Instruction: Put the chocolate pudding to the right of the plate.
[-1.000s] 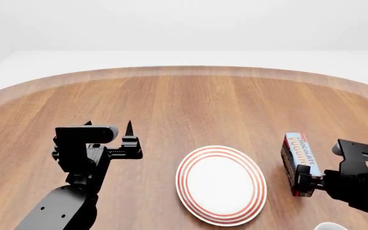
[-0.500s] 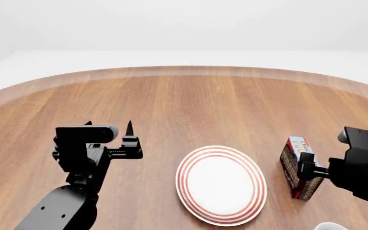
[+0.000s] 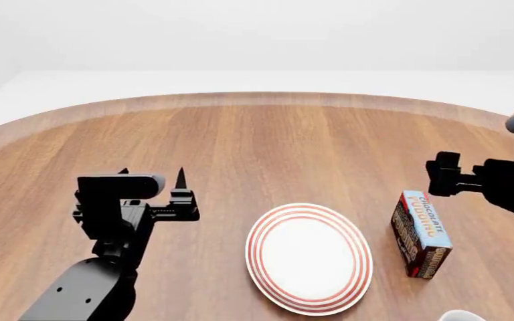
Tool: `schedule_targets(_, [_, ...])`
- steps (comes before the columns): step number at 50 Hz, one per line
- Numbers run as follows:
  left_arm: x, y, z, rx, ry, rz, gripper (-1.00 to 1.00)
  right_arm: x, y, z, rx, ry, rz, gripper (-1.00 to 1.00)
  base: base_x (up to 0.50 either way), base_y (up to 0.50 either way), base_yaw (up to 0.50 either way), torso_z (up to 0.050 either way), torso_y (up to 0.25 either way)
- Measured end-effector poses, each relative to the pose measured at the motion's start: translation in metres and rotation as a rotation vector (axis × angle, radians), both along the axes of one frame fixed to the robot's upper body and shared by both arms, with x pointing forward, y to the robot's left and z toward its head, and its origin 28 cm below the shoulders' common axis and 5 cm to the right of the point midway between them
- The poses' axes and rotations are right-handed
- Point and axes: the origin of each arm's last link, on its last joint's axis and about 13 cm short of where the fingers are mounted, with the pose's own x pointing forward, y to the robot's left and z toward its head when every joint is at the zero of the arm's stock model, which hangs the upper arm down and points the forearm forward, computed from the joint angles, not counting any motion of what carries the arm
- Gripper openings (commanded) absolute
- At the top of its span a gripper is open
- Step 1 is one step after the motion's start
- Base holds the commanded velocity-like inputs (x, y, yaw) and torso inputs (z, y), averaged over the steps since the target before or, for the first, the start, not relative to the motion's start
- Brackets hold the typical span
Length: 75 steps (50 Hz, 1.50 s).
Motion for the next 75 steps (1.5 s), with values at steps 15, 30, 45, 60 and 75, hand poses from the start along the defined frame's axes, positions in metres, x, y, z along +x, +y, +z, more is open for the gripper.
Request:
schedule_targets(15, [0.0,0.0,0.002,-0.004,-0.006,0.002,1.0,-0.023,0.022,0.014,-0.01,-0.206,0.031,1.0,0.0,0.0,0.0,0.0,0.0])
schedule_targets(30, [0.0,0.0,0.009,-0.009,-0.022,0.001,1.0,-0.053,0.071,-0.019,-0.138,-0.475,0.003,1.0,0.0,0.0,0.0,0.0,0.0])
schedule_targets(45, [0.0,0.0,0.02,-0.008,-0.057,0.002,1.0,-0.072,0.099,-0.04,-0.209,-0.66,-0.017,1.0,0.0,0.0,0.0,0.0,0.0])
schedule_targets(60, [0.0,-0.001,0.048,0.009,-0.136,-0.001,1.0,-0.082,0.111,-0.035,-0.255,-0.786,-0.013,1.0,0.0,0.0,0.0,0.0,0.0])
schedule_targets(75, [-0.002,-0.004,0.064,0.019,-0.187,-0.012,1.0,-0.08,0.116,-0.026,-0.269,-0.837,0.012,1.0,0.0,0.0,0.0,0.0,0.0])
